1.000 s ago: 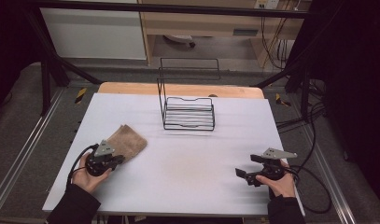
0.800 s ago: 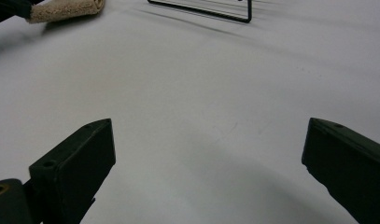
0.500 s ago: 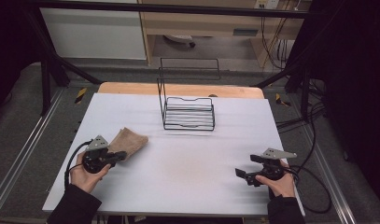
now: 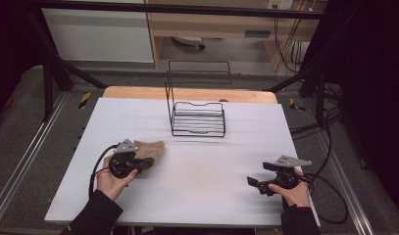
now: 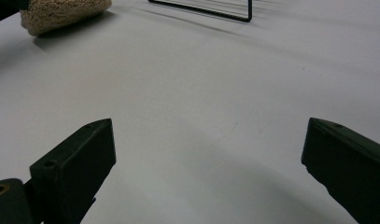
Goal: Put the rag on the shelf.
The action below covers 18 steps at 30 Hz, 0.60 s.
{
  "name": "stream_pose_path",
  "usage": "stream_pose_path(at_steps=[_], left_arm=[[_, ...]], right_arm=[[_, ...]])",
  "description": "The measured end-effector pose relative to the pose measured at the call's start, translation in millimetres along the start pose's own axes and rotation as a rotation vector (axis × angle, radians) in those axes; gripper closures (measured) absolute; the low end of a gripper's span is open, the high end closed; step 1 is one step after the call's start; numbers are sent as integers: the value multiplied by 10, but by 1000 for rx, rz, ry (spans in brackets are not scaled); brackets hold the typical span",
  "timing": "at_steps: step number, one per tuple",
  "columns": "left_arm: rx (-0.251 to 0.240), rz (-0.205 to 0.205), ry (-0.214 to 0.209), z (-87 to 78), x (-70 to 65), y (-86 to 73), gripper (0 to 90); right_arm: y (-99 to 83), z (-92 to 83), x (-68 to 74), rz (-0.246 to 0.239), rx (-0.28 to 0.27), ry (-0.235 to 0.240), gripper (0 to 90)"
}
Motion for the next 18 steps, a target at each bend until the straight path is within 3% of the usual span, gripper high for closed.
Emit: stream_pose_path(at_steps=[18], left_arm=[[39,68,-112,343,-639,163,868]], right_arm=[[-2,5,1,-2,2,0,34]])
Point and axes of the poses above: each handheld gripper's, and its own axes: z roughly forward along the jaws, y roughly out of its top, x roughly to its left, the point moved 2 cm from there along z, roughly forward along the jaws, and after that the axes turned 8 degrees about y, right-handed, at the moved point
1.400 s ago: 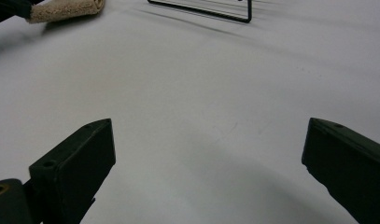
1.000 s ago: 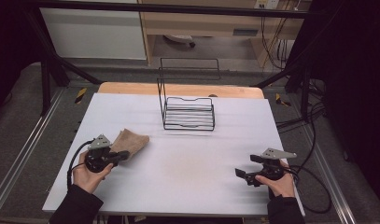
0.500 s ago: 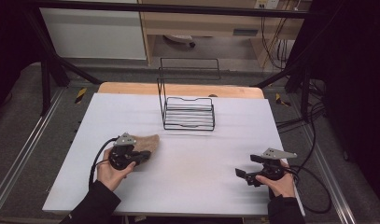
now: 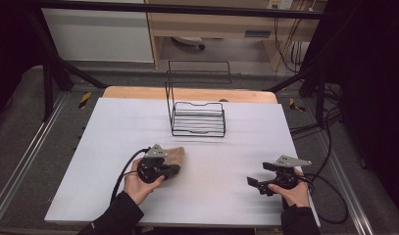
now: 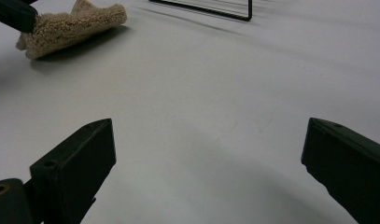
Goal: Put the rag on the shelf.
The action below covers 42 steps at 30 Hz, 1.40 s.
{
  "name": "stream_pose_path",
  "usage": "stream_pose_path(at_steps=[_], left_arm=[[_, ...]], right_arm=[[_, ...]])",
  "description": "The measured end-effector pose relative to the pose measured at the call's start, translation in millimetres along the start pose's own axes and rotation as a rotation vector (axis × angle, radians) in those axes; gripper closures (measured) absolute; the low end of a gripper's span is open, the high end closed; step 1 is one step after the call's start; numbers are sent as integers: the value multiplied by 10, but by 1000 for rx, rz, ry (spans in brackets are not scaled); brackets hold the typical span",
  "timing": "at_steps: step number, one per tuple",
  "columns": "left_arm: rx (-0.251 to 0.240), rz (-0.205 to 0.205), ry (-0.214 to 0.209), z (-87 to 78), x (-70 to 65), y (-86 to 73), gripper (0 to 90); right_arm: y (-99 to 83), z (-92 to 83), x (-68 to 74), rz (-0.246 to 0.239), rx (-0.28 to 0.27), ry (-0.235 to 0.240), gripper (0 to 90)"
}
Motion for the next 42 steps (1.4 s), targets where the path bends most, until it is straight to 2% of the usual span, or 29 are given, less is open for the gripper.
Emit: stream_pose_path(at_steps=[6,13,15,17,21,27,30,31,34,38,42], left_arm=[[27,18,-7,127,-107,-25,867],[64,31,-17,240,-137,-105,856],[65,33,-29,240,-137,-111,828],[54,30,-40,206,-132,-103,761],[32,45,-27,35,-62,-73,645],[34,52,63,-220,159,-142,480],[41,37,83,-266,236,-210,415],[53,12,96,-287,302,-293,394],[74,-10,122,-301,378,-426,348],[86,-61,138,-318,437,-561,350],[83,-85,133,-282,439,-637,431]], right_arm=[[-1,1,-1,-2,3,-1,34],[-4,6,2,1,7,-3,34],[-4,7,0,-2,7,-3,34],[-5,7,1,-2,7,-3,35],[-6,7,0,-3,7,-4,34],[-7,16,6,2,9,-4,34],[-9,20,6,1,12,-6,34],[-9,22,9,5,11,-4,34],[-11,26,8,1,13,-5,35],[-9,33,11,4,11,-7,35],[-3,59,28,3,12,-12,34]])
Point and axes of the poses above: each handheld gripper's, and its own axes: z roughly forward along the jaws, y roughly out of its top, x roughly to its left, the point moved 2 cm from there along z, roughly forward along the jaws, and after that the axes turned 8 degrees about y, right-handed, at the moved point
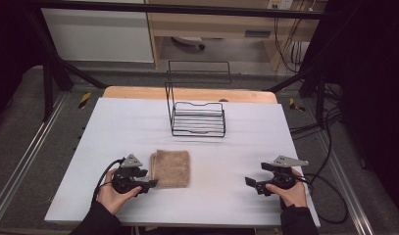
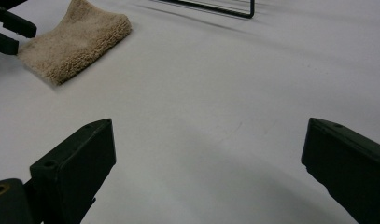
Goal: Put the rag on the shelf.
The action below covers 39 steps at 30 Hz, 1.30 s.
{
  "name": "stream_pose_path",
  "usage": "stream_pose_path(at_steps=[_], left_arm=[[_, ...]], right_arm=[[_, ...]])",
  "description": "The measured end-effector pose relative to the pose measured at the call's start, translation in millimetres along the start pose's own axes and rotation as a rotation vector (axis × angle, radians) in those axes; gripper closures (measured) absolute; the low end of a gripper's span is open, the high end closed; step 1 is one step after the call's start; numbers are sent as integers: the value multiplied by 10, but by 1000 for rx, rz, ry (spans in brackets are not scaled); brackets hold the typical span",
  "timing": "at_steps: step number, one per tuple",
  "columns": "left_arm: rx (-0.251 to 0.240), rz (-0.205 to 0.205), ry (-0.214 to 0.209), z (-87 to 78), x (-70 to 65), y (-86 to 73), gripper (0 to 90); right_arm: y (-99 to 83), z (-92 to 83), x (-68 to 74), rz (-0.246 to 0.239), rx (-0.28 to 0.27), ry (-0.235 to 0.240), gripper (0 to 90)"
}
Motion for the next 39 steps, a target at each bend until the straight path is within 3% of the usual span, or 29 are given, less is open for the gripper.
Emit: stream_pose_path(at_steps=[5,13,23,33,39], left_arm=[[-7,-15,-10,51,-20,-29,526],[-1,-31,-5,73,-28,-54,593],[38,-46,-21,75,-61,-34,775],[47,-21,-24,67,-54,-12,819],[52,3,-32,52,-33,2,828]], right_arm=[[31,29,42,-6,-4,-12,32],[67,107,104,-8,12,-21,21],[157,303,224,-25,51,-12,21],[342,571,390,-60,71,5,13],[474,674,500,-61,54,8,10]])
Point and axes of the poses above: each handheld gripper's, and its own axes: z roughly forward along the jaws, y roughly out of its top, x roughly to its left, the point moved 2 cm from there along z, roughly forward along the jaws, and after that the axes turned 8 degrees about y, right-handed, at the moved point
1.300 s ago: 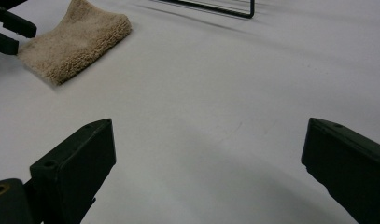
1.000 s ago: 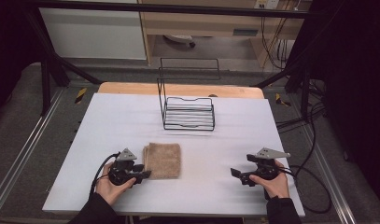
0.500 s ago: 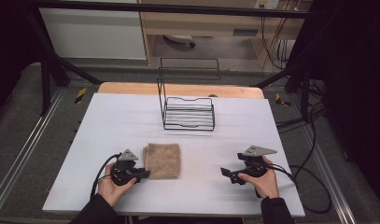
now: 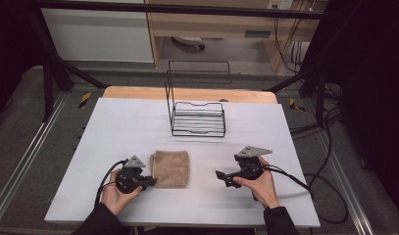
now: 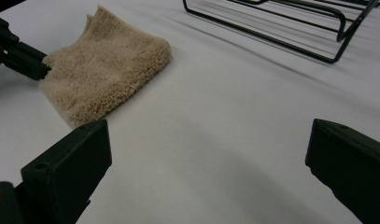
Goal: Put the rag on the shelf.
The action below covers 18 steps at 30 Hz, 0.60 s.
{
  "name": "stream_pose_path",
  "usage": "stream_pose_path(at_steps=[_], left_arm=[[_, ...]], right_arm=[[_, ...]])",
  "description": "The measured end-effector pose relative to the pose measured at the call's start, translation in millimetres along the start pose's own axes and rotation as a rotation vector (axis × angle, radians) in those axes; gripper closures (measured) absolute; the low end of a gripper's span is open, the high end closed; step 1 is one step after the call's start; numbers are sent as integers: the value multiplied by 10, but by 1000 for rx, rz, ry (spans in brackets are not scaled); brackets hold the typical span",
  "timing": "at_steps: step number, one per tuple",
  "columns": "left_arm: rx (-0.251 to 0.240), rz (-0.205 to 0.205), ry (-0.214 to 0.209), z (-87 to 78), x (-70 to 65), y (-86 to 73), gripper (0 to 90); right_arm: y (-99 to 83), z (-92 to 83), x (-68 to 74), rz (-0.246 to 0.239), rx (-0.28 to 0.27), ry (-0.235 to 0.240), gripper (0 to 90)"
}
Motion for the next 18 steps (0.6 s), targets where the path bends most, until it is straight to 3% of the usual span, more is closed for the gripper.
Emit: stream_pose_path(at_steps=[8,18], left_arm=[[4,27,-9,-13,23,0,827],[-7,33,20,10,-10,-31,798]], right_arm=[[184,211,134,9,17,9,18],[386,550,227,30,9,13,39]])
Point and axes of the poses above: each handheld gripper's, and its own axes: z roughly forward along the jaws, y roughly out of its top, x roughly to its left, the point moved 2 cm from there along z, roughly forward along the jaws, and after that the axes turned 8 degrees about y, right-handed, at the moved point
